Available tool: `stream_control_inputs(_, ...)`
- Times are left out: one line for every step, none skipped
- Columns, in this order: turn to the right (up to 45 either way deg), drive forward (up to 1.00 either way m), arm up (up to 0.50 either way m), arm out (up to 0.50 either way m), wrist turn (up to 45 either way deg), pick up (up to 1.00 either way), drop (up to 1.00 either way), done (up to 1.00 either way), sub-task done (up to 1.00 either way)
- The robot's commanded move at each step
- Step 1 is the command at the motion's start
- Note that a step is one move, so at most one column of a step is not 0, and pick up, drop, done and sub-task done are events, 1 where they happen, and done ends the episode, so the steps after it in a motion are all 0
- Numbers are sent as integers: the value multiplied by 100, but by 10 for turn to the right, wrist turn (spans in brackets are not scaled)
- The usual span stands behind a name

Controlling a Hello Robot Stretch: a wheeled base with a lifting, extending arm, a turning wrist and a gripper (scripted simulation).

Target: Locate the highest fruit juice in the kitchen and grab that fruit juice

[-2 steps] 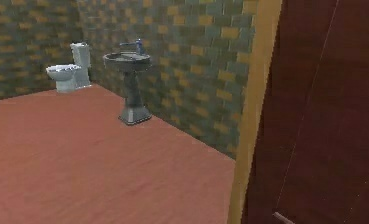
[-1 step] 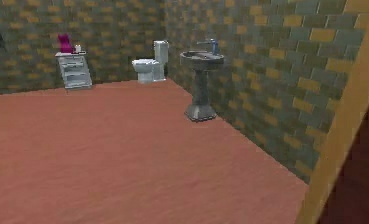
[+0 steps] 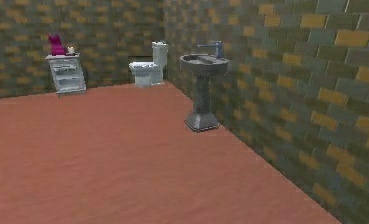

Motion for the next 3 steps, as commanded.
stream_control_inputs(-240,0,0,0,0,0,0,0,0)
stream_control_inputs(0,30,0,0,0,0,0,0,0)
stream_control_inputs(-210,0,0,0,0,0,0,0,0)
